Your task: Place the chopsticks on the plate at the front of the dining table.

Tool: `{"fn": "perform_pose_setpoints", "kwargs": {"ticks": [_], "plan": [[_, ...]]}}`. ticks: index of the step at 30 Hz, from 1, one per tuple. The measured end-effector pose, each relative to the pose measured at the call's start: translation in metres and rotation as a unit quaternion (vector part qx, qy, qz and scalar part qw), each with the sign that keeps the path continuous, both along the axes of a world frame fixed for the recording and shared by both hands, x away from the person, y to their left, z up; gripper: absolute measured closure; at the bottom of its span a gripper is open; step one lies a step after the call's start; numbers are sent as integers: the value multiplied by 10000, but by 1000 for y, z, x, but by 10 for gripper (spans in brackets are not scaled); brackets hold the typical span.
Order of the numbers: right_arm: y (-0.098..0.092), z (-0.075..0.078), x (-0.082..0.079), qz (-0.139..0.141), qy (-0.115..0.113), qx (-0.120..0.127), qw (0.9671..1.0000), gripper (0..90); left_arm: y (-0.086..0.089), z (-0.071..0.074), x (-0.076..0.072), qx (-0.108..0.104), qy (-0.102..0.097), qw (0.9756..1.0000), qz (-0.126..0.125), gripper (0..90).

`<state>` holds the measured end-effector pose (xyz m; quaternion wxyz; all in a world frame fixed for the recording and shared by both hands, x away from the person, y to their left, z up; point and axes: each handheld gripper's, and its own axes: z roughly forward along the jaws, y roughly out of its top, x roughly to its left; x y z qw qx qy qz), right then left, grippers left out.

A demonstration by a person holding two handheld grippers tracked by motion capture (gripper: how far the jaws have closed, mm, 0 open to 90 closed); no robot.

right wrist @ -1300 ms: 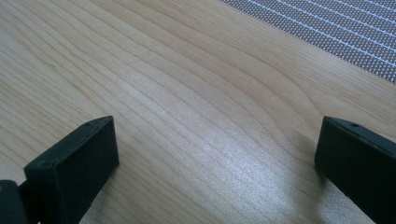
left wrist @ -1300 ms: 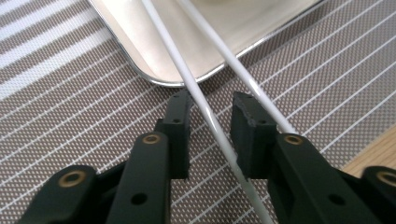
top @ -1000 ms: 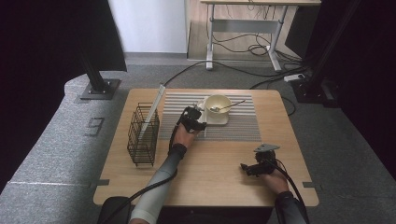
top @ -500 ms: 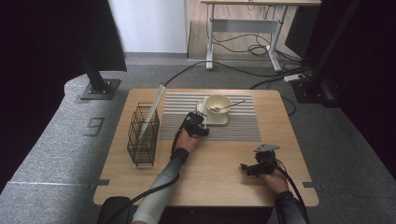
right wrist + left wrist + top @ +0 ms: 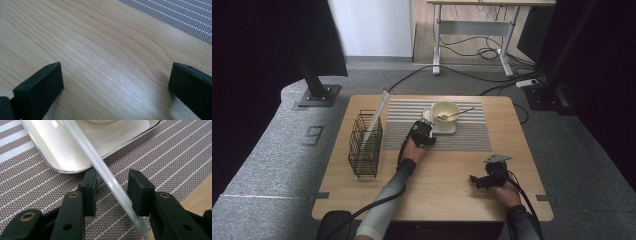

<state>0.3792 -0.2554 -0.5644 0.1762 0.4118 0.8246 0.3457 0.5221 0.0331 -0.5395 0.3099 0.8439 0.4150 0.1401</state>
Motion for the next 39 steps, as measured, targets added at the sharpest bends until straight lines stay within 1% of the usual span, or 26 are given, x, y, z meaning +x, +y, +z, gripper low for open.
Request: {"fn": "perform_pose_setpoints", "kwargs": {"ticks": [6, 14, 21, 24, 26, 28, 30, 32, 36, 37, 39], "plan": [[0, 0, 0, 0, 0, 1, 10000, 0, 0, -1, 2, -55, 0, 10000, -10, 591], [0, 0, 0, 0, 0, 0, 10000, 0, -1, 0, 2, -7, -50, 10000, -23, 578], [0, 0, 0, 0, 0, -1, 10000, 0, 4, 9, -4, -112, -244, 9996, -45, 472], [0, 0, 0, 0, -1, 1, 10000, 0, 7, 13, -9, -176, -337, 9992, -96, 407], [0, 0, 0, 0, -2, 0, 10000, 0, 9, 14, -13, -272, -371, 9988, -176, 352], [0, 0, 0, -1, 0, 0, 10000, 0, 10, 14, -17, -355, -449, 9979, -308, 296], [0, 0, 0, -5, 2, 4, 10000, 0, 10, 14, -23, -332, -506, 9972, -429, 266], [0, 0, 0, -3, 0, 2, 10000, 0, 8, 14, -29, -287, -581, 9962, -580, 211], [0, 0, 0, -4, 1, 4, 10000, 0, 8, 13, -42, -428, -652, 9932, -863, 130], [0, 0, 0, -4, 0, 3, 10000, 0, 8, 13, -45, -423, -689, 9924, -924, 116], [0, 0, 0, -4, 0, 3, 10000, 0, 7, 10, -51, -348, -755, 9911, -1041, 47]]}}
